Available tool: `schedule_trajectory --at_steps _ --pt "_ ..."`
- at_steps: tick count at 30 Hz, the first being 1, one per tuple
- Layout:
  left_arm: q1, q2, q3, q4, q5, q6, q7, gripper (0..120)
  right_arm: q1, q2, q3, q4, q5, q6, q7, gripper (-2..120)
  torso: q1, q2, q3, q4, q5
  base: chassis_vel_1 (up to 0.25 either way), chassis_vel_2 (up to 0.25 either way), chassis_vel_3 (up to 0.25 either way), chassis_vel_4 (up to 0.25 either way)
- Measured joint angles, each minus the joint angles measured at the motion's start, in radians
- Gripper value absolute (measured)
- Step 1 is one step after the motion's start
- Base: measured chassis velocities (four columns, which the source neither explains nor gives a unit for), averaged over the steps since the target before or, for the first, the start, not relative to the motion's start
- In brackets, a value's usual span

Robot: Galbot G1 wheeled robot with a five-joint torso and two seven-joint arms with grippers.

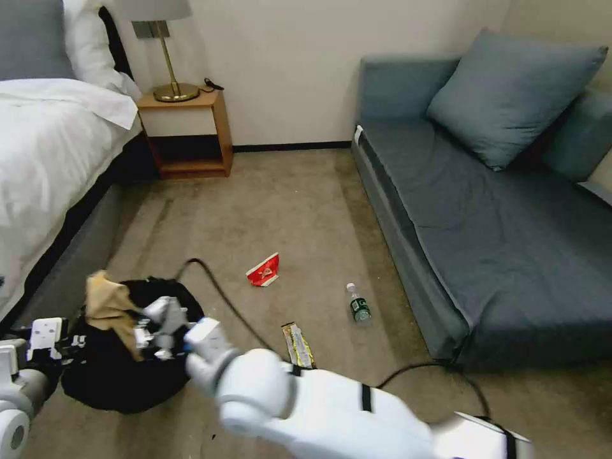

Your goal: Pick up the trash bin, then pick up the garbage on the floor and place it into the trash bin.

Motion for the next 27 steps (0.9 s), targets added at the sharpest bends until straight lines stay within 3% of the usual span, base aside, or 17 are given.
schedule_trajectory --at_steps 4,9,11,19,22,24,27 --pt "0.003 -0.002 -0.004 -0.006 -0.001 0.000 0.000 3 0.010 0.010 -0.006 -0.038 -0.016 0.004 0.005 0 0.000 0.000 0.000 0.0000 0.0000 0.000 0.000 0.000 0.000" --pt "0.006 -0.004 -0.010 -0.007 -0.002 0.000 0.003 3 0.010 0.016 -0.001 -0.055 -0.030 0.013 0.002 17 0.000 0.000 0.000 -0.0001 0.0000 0.000 0.000 0.000 0.000" --pt "0.006 -0.004 -0.010 -0.007 -0.002 0.000 0.003 3 0.010 0.017 -0.001 -0.055 -0.032 0.014 0.000 19 0.000 0.000 0.000 0.0000 0.0000 0.000 0.000 0.000 0.000" --pt "0.002 -0.003 -0.009 -0.004 -0.003 0.000 0.004 3 0.008 0.023 0.016 -0.045 -0.037 0.019 -0.006 54 0.000 0.000 0.000 -0.0001 0.0001 0.000 0.000 0.000 0.000" --pt "0.002 -0.003 -0.009 -0.004 -0.003 0.000 0.004 3 0.007 0.024 0.017 -0.045 -0.038 0.019 -0.007 57 0.000 0.000 0.000 -0.0001 0.0001 0.000 0.000 0.000 0.000" --pt "0.000 -0.004 -0.009 0.002 -0.003 -0.001 0.004 3 -0.002 0.017 0.031 -0.035 -0.045 0.019 -0.014 73 0.000 0.000 0.000 0.0001 0.0003 0.000 0.000 0.000 0.000" --pt "-0.006 -0.002 -0.012 0.016 -0.003 -0.001 0.005 3 -0.015 -0.014 0.053 -0.008 -0.058 0.018 -0.014 82 0.000 0.000 0.000 0.0001 0.0002 0.000 0.000 0.000 0.000"
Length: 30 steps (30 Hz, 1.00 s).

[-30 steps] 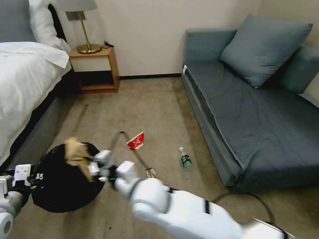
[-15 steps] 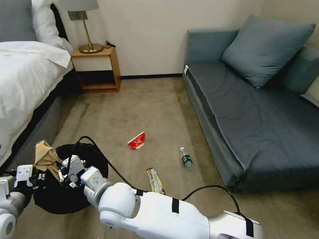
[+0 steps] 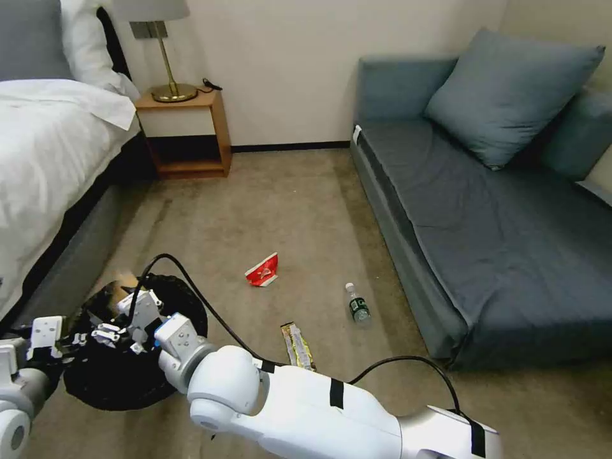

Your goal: Pick up the trash bin, then pick up the garbage on the floor and place it into the trash bin.

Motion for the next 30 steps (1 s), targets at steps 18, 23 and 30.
schedule_trajectory --at_steps 18,23,30 --pt "-0.006 0.070 -0.079 0.103 -0.053 -0.001 0.001 3 -0.237 -0.436 0.252 0.055 -0.212 -0.129 -0.205 100 0.000 0.000 0.000 -0.0002 0.0003 0.000 0.000 0.000 0.000" --pt "-0.008 0.060 -0.073 0.090 -0.053 -0.001 0.001 3 -0.268 -0.406 0.285 -0.080 -0.190 -0.180 -0.195 100 0.000 0.000 0.000 -0.0003 0.0003 0.000 0.000 0.000 0.000" --pt "-0.002 0.044 -0.067 0.064 -0.052 -0.001 0.001 3 -0.263 -0.329 0.309 -0.251 -0.130 -0.239 -0.151 100 0.000 0.000 0.000 -0.0001 0.0002 0.000 0.000 0.000 0.000"
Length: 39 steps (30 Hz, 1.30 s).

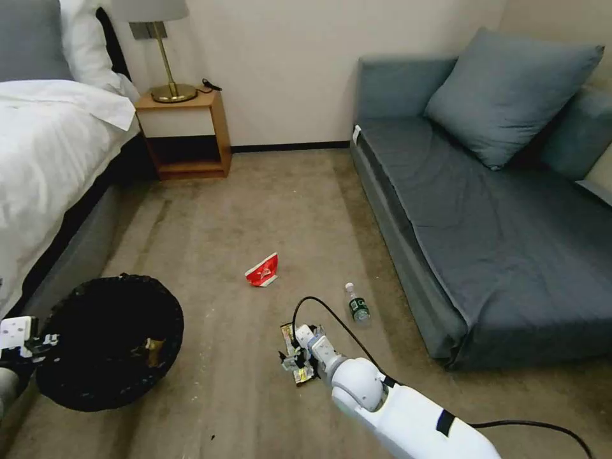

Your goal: Pick up the trash bin, then pick up the garbage on the floor and place it into the trash bin.

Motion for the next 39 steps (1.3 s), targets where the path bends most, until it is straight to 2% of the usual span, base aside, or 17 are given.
schedule_trajectory --at_steps 7,14,17,20,22,26,28,30,34,36,37,39 --pt "0.006 -0.014 0.011 -0.014 0.008 0.000 0.000 3 0.006 0.091 0.031 -0.170 0.007 0.005 0.013 100 0.000 0.000 0.000 0.0000 -0.0001 0.000 0.000 0.000 0.000" --pt "0.000 -0.014 0.023 -0.015 0.020 0.000 0.000 3 0.012 0.140 0.039 -0.236 0.021 0.004 0.014 100 0.000 0.000 0.000 0.0000 -0.0001 0.000 0.000 0.000 0.000" --pt "-0.001 -0.013 0.024 -0.015 0.023 0.000 0.000 3 0.016 0.174 0.049 -0.285 0.004 0.006 0.022 96 0.000 0.000 0.000 0.0000 -0.0002 0.000 0.000 0.000 0.000" --pt "0.001 -0.010 0.021 -0.016 0.023 0.000 0.001 3 0.021 0.190 0.053 -0.315 -0.015 0.011 0.023 83 0.000 0.000 0.000 0.0000 -0.0002 0.000 0.000 0.000 0.000" --pt "0.002 -0.008 0.019 -0.016 0.023 0.000 0.001 3 0.022 0.189 0.053 -0.316 -0.017 0.011 0.023 80 0.000 0.000 0.000 0.0000 -0.0002 0.000 0.000 0.000 0.000" --pt "0.001 -0.004 0.013 -0.015 0.021 0.000 0.003 3 0.026 0.189 0.051 -0.325 -0.017 0.012 0.019 61 0.000 0.000 0.000 -0.0001 -0.0002 0.000 0.000 0.000 0.000" --pt "0.001 -0.004 0.013 -0.015 0.020 0.000 0.003 3 0.027 0.189 0.052 -0.328 -0.017 0.012 0.017 58 0.000 0.000 0.000 -0.0001 -0.0002 0.000 0.000 0.000 0.000" --pt "0.001 -0.006 0.014 -0.015 0.020 0.000 0.003 3 0.028 0.194 0.052 -0.341 -0.017 0.013 0.013 47 0.000 0.000 0.000 0.0000 -0.0002 0.000 0.000 0.000 0.000" --pt "0.001 -0.008 0.014 -0.015 0.020 0.000 0.003 3 0.029 0.197 0.053 -0.356 -0.017 0.015 0.010 36 0.000 0.000 0.000 -0.0001 -0.0002 0.000 0.000 0.000 0.000" --pt "0.002 -0.009 0.014 -0.016 0.020 0.000 0.003 3 0.030 0.200 0.058 -0.370 -0.018 0.020 0.007 25 0.000 0.000 0.000 0.0000 -0.0001 0.000 0.000 0.000 0.000" --pt "0.002 -0.009 0.014 -0.016 0.020 0.000 0.003 3 0.030 0.200 0.058 -0.370 -0.018 0.020 0.007 25 0.000 0.000 0.000 0.0000 -0.0001 0.000 0.000 0.000 0.000" --pt "0.003 -0.009 0.014 -0.016 0.019 0.000 0.003 3 0.030 0.201 0.061 -0.375 -0.018 0.022 0.006 16 0.000 0.000 0.000 0.0001 -0.0001 0.000 0.000 0.000 0.000"
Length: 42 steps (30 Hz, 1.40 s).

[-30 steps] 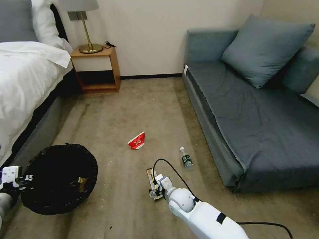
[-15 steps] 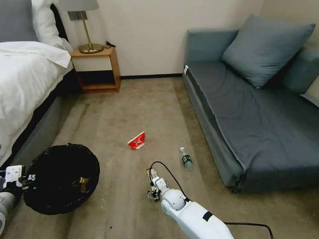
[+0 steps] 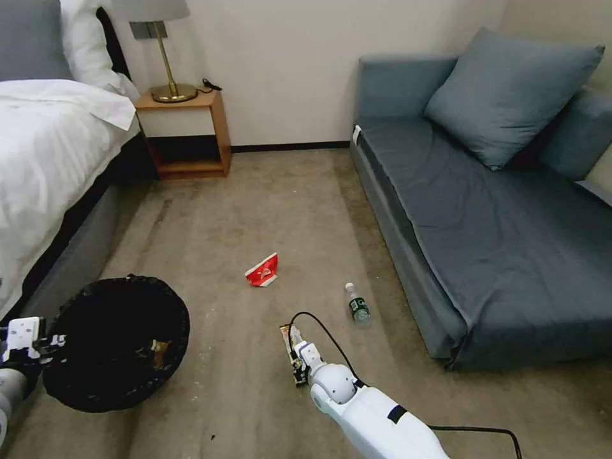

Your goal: Pick up the trash bin, then pick up the garbage on the floor and place it into the trash bin.

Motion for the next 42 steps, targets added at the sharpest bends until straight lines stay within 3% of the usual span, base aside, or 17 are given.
schedule_trajectory --at_steps 4,10,15,17,25,39,42 --pt "-0.001 0.000 0.000 -0.001 0.000 0.000 0.000 3 -0.001 -0.008 0.001 0.007 0.001 -0.002 0.001 1 0.000 0.000 0.000 0.0000 -0.0001 0.000 0.000 0.000 0.000" --pt "-0.002 -0.002 0.001 -0.003 -0.001 0.000 0.000 3 -0.010 -0.025 0.009 0.056 0.019 -0.008 0.014 0 0.000 0.000 0.000 -0.0002 -0.0001 0.000 0.000 0.000 0.000" --pt "0.001 -0.006 0.000 0.001 -0.001 0.000 0.000 3 -0.037 -0.091 0.044 0.256 0.117 -0.006 0.045 0 0.000 0.000 0.000 -0.0002 -0.0002 0.000 0.000 0.000 0.000" --pt "0.008 -0.005 -0.006 0.004 -0.003 0.000 0.000 3 -0.043 -0.141 0.055 0.415 0.176 0.034 0.048 0 0.000 0.000 0.000 -0.0003 -0.0001 0.000 0.000 0.000 0.000" --pt "0.007 -0.017 -0.001 0.007 -0.003 0.000 0.000 3 0.003 -0.178 -0.007 0.694 0.277 0.091 0.047 0 0.000 0.000 0.000 0.0003 -0.0001 0.000 0.000 0.000 0.000" --pt "0.006 -0.019 0.002 0.007 -0.003 0.000 0.000 3 0.007 -0.174 -0.015 0.696 0.278 0.092 0.045 0 0.000 0.000 0.000 -0.0001 -0.0001 0.000 0.000 0.000 0.000" --pt "0.006 -0.031 0.012 -0.003 0.005 0.000 -0.001 3 0.036 -0.149 -0.067 0.647 0.250 0.158 0.011 0 0.000 0.000 0.000 -0.0012 -0.0004 0.000 0.000 0.000 0.000"
